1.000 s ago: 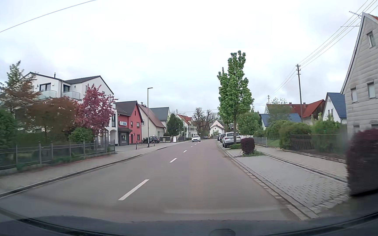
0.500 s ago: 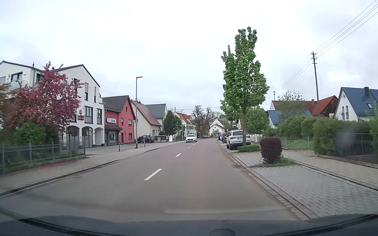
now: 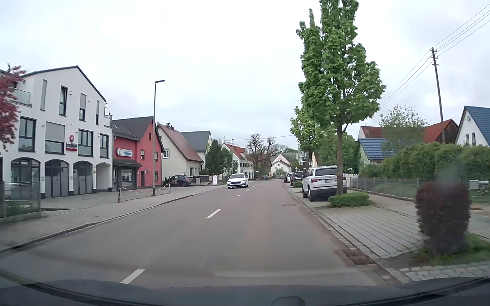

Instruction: Follow the waypoints while adhering to traffic rules and regulations

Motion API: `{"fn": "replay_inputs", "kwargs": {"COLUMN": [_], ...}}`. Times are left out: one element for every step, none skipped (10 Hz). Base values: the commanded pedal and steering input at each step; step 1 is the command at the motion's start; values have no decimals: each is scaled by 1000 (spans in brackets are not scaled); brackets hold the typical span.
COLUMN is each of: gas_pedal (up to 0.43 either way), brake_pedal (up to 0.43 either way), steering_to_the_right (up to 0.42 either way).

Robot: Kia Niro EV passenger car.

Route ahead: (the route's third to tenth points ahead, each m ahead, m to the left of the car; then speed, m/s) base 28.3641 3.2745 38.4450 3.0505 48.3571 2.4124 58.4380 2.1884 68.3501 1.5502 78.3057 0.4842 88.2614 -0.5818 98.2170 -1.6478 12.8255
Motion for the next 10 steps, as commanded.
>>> {"fn": "replay_inputs", "kwargs": {"gas_pedal": [157, 157, 157, 157, 157, 157, 157, 157, 150, 150], "brake_pedal": [0, 0, 0, 0, 0, 0, 0, 0, 0, 0], "steering_to_the_right": [2, 1, 1, 2, 2, 3, 4, 4, 4, 4]}}
